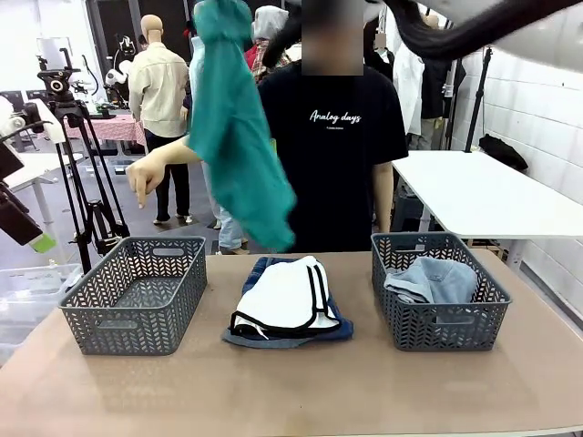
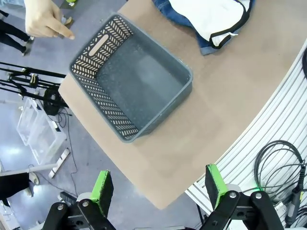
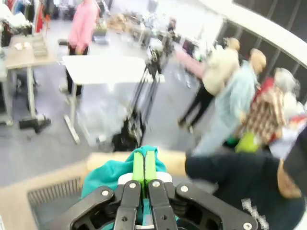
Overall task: Sort the tops and bottoms.
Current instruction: Sort the clothes according to human instructions.
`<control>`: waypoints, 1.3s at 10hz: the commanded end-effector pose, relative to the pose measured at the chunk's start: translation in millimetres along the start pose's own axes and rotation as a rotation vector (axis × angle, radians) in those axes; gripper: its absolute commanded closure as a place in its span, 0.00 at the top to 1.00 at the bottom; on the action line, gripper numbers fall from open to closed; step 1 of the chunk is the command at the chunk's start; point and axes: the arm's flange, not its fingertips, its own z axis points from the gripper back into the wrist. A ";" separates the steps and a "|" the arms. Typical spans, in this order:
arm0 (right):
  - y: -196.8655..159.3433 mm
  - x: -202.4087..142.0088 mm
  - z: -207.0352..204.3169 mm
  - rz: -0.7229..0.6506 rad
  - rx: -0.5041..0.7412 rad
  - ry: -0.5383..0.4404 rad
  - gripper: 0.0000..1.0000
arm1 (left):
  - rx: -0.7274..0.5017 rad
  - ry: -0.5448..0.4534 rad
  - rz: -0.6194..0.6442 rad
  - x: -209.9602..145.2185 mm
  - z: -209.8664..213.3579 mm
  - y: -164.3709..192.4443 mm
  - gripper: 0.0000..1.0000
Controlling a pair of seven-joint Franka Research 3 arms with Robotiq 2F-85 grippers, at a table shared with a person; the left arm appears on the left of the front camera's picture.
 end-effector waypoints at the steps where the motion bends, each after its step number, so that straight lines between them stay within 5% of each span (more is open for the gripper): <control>1: -17.7 26.7 -47.4 -0.024 0.209 -0.175 0.00 | 0.011 0.008 -0.004 -1.3 1.4 1.9 1.00; 4: 5.3 22.6 -105.4 -0.100 0.319 -0.316 0.00 | 0.011 0.008 -0.004 -1.3 1.4 1.9 1.00; 5: 16.4 12.4 -123.7 -0.119 0.374 -0.269 0.00 | 0.011 0.008 -0.004 -1.3 1.4 1.9 1.00; 6: 12.5 -3.5 -63.3 -0.091 0.248 -0.271 0.00 | 0.011 0.008 -0.004 -1.3 1.4 1.9 1.00; 13: 8.4 -1.5 -71.2 -0.074 0.254 -0.321 0.00 | 0.011 0.008 -0.004 -1.3 1.4 1.9 1.00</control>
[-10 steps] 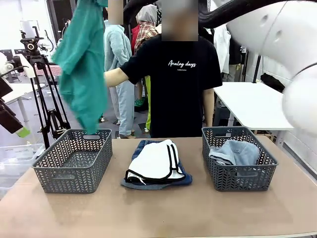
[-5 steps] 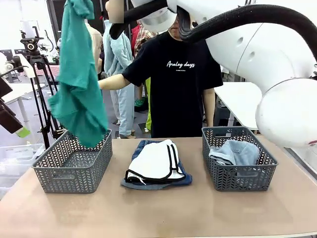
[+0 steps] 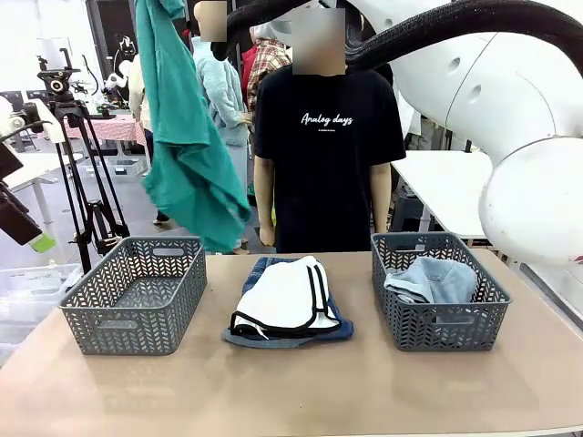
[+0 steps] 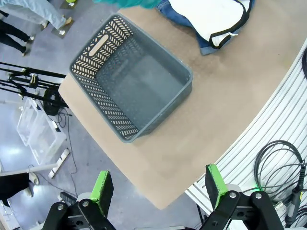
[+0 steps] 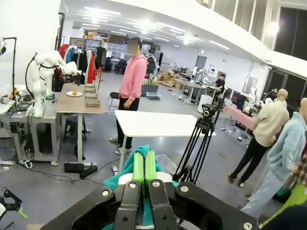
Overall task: Sort the tops and bottoms.
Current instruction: Sort the clothes according to human instructions.
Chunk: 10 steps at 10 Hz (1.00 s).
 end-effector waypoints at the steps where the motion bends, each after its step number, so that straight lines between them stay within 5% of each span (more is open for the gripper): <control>1: -3.9 2.5 -15.8 0.031 0.004 -0.035 0.00 | 0.012 0.009 -0.004 -1.1 1.1 1.6 1.00; 3: 5.9 -36.2 -50.1 -0.051 0.076 0.025 0.00 | 0.012 0.009 -0.004 -1.1 1.1 1.6 1.00; 6: 42.1 -144.9 -118.6 -0.183 0.173 0.125 0.00 | 0.012 0.009 -0.004 -1.1 1.1 1.6 1.00; 10: 67.5 -201.7 -121.8 -0.197 0.191 0.184 0.00 | 0.012 0.009 -0.004 -1.1 1.1 1.6 1.00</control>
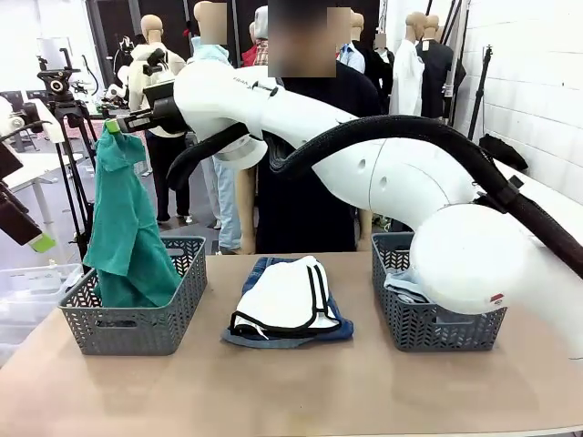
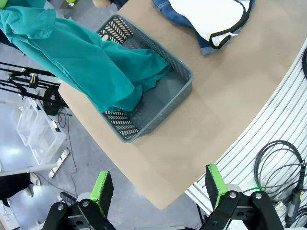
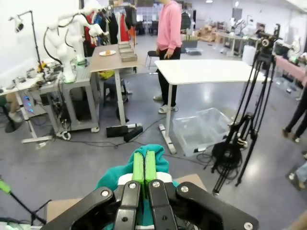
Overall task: Sort the tops and bottoms.
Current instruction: Sort the clothes according to human instructions.
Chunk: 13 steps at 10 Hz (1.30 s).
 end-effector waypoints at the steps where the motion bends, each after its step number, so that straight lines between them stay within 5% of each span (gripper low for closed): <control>1: 5.1 10.3 3.4 0.011 0.002 -0.011 0.00 | 0.012 0.009 -0.004 -1.0 1.1 1.4 1.00; 4: 2.5 4.9 1.5 0.006 0.001 -0.004 0.00 | 0.012 0.009 -0.004 -1.0 1.1 1.4 1.00; 5: -6.2 -6.9 -3.5 0.007 0.022 0.149 0.00 | 0.012 0.009 -0.004 -1.0 1.1 1.4 1.00; 13: -40.1 -143.1 -79.8 -0.094 0.017 0.520 0.00 | 0.012 0.009 -0.004 -1.0 1.1 1.4 1.00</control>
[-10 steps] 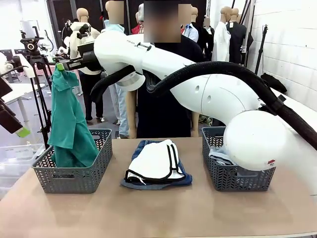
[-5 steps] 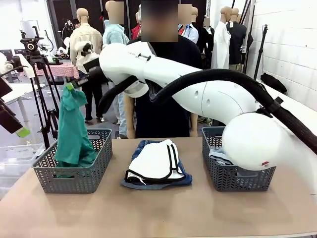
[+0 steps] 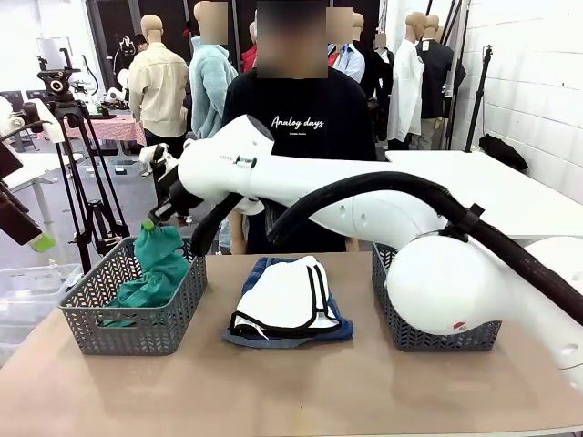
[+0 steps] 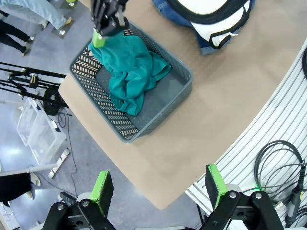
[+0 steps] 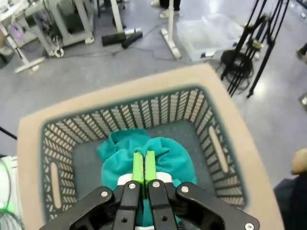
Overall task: Sort the tops and bottoms.
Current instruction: Sort the clothes according to human instructions.
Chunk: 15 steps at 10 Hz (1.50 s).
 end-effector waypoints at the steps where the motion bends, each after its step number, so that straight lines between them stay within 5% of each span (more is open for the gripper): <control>1: -19.1 24.0 -23.1 -0.026 0.004 0.020 0.00 | 0.012 0.009 -0.004 -1.0 1.0 1.4 1.00; 3: -17.8 25.3 -23.8 -0.065 0.033 -0.003 0.00 | 0.012 0.009 -0.004 -1.0 1.0 1.4 1.00; 8: -2.1 47.4 0.5 -0.057 0.052 -0.049 0.99 | 0.012 0.009 -0.004 -1.0 1.0 1.4 1.00; 10: -5.3 58.6 28.4 -0.109 -0.011 -0.014 1.00 | 0.012 0.009 -0.004 -1.0 1.0 1.4 1.00; 11: 11.1 27.7 16.0 -0.044 0.034 -0.057 1.00 | 0.012 0.009 -0.004 -1.0 1.0 1.4 1.00; 15: 11.1 27.7 16.0 -0.044 0.034 -0.057 1.00 | 0.012 0.009 -0.004 -1.0 1.0 1.4 1.00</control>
